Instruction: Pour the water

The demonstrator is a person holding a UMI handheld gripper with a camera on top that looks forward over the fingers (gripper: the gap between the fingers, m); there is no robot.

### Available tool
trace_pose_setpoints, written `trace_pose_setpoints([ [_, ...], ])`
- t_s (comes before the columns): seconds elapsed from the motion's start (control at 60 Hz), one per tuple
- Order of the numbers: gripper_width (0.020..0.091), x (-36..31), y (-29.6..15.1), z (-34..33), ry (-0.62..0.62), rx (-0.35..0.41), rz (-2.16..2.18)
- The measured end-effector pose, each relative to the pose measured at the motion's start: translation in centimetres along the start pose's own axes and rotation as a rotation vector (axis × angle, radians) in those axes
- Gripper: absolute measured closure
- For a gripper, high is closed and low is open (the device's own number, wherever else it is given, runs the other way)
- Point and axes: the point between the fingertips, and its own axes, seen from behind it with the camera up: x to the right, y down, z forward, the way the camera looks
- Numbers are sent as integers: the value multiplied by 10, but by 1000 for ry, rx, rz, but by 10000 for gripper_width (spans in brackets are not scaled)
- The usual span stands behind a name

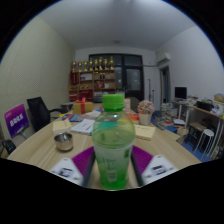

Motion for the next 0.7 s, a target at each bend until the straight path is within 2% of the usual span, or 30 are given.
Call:
trace_pose_setpoints([
  [0.033,597,0,2,4,1,1,-14],
  [0.15,621,4,1,14,38,46,1],
  [0.267,672,6,7,18,18,-45,21],
  [0.35,712,14,-7,20,36,-94,-17],
  [0.567,716,10,-106,41,73,-106,-700],
  [0.617,715,-6,-116,57,112,-91,-914],
  [0.667,715,-14,-128,64,113,-108,-1136],
  [0.7,713,-31,-122,80,122,-101,-1274],
])
